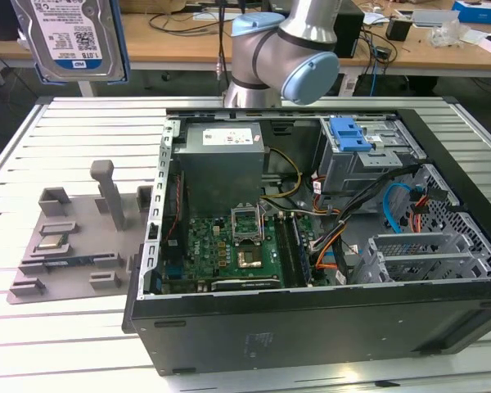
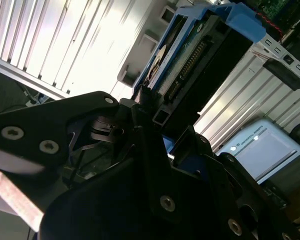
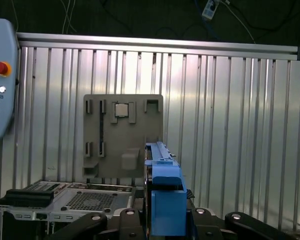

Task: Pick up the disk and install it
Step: 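Pick up the disk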

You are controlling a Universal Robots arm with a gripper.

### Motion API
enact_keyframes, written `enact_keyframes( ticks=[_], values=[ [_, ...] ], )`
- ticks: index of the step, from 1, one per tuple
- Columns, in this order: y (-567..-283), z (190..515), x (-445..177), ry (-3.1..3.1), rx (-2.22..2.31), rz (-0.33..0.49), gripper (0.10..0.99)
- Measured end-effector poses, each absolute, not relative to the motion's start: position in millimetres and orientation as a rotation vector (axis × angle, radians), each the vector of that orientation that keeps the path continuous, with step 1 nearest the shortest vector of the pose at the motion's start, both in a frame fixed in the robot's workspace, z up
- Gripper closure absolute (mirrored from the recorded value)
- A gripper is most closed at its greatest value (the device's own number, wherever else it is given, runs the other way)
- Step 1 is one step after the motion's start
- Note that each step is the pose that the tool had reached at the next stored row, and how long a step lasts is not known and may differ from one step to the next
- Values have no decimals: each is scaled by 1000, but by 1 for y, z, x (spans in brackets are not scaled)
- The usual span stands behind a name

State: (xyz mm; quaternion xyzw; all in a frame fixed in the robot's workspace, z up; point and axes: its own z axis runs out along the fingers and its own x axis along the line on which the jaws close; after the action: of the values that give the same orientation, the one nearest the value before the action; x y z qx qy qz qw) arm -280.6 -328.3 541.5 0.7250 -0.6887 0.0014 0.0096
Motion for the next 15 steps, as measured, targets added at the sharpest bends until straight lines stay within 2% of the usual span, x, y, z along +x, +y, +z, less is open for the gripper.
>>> enact_keyframes(
  ticks=[15],
  values=[
    [-328, 541, -229, -2151, 2264, 4, 718]
  ],
)
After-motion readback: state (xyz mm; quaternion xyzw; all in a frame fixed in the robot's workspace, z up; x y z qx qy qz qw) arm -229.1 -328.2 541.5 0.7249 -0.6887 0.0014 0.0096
